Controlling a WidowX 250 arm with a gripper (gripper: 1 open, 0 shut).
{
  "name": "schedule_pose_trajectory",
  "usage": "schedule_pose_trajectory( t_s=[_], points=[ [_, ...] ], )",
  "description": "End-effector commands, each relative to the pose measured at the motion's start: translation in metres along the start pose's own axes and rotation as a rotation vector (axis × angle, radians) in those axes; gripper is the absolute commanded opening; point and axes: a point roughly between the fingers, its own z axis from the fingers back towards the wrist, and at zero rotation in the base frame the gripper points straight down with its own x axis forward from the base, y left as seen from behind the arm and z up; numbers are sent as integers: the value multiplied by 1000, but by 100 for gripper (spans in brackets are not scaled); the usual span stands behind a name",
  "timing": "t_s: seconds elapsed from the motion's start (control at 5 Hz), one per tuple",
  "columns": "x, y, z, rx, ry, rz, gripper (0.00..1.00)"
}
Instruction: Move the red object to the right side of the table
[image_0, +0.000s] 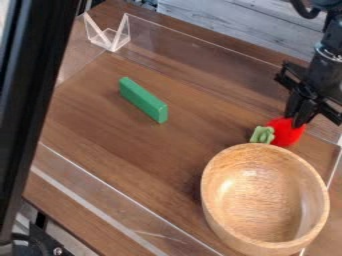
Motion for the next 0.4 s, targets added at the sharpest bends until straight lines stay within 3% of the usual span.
schedule_pose_trajectory(
  t_s=[0.0,0.2],
  points=[
    [10,11,23,7,-48,27,0],
    [9,16,21,11,-31,29,0]
  ],
)
